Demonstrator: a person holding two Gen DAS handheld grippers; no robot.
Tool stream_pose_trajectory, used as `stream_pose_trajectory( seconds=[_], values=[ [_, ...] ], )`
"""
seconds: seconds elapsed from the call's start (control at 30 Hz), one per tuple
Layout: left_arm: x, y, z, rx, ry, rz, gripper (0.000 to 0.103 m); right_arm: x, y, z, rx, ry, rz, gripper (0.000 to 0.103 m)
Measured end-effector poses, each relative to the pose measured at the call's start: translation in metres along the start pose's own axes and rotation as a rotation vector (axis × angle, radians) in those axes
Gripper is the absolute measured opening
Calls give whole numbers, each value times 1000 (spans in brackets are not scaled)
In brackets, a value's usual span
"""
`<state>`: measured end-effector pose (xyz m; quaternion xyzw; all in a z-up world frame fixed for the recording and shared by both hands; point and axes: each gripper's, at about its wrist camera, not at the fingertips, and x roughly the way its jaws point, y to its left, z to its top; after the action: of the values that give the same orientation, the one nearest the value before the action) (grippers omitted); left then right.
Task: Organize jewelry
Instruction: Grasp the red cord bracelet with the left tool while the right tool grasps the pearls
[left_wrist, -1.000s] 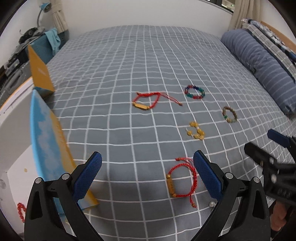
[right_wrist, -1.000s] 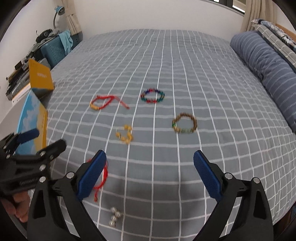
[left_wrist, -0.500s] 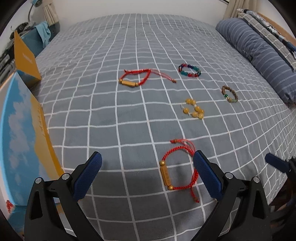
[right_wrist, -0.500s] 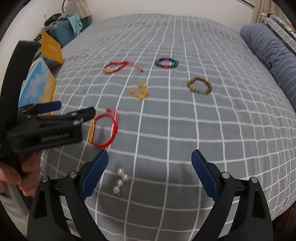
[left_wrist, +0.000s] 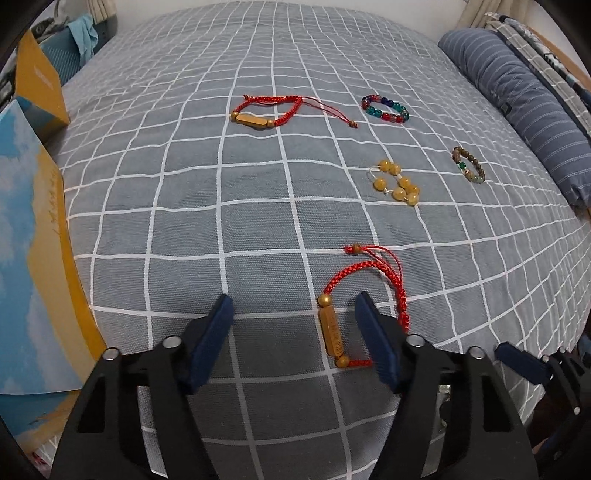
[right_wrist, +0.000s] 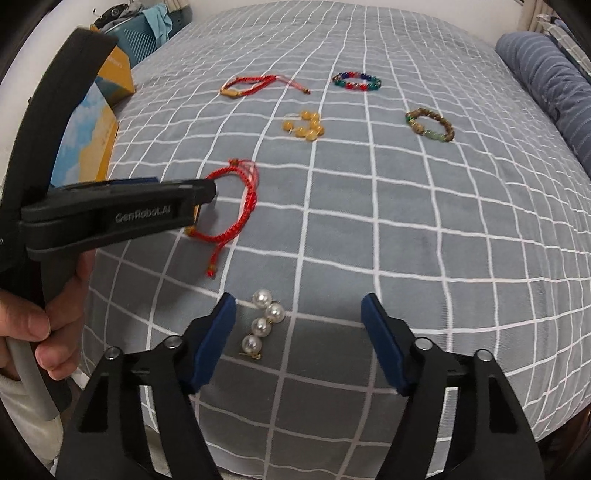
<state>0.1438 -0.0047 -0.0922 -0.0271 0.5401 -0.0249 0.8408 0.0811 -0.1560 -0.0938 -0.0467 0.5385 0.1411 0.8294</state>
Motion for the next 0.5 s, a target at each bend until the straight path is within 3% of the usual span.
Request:
stream_pose_trajectory(
  seconds=[0.2,0.27,0.33,0.5],
  values=[
    [2,-3,-2,36,-3,61,31,5,6,-2,-18,17,-14,46],
    [0,-2,-2,35,0,52,10,6,5,-2,-18,22,-21,36],
    [-2,0,-2,28,1,42,7,6,4,-2,-14,27,-26,15],
    [-7,1,-1,30,-1,28,7,5,-1,0,6,29,-11,11]
  ],
)
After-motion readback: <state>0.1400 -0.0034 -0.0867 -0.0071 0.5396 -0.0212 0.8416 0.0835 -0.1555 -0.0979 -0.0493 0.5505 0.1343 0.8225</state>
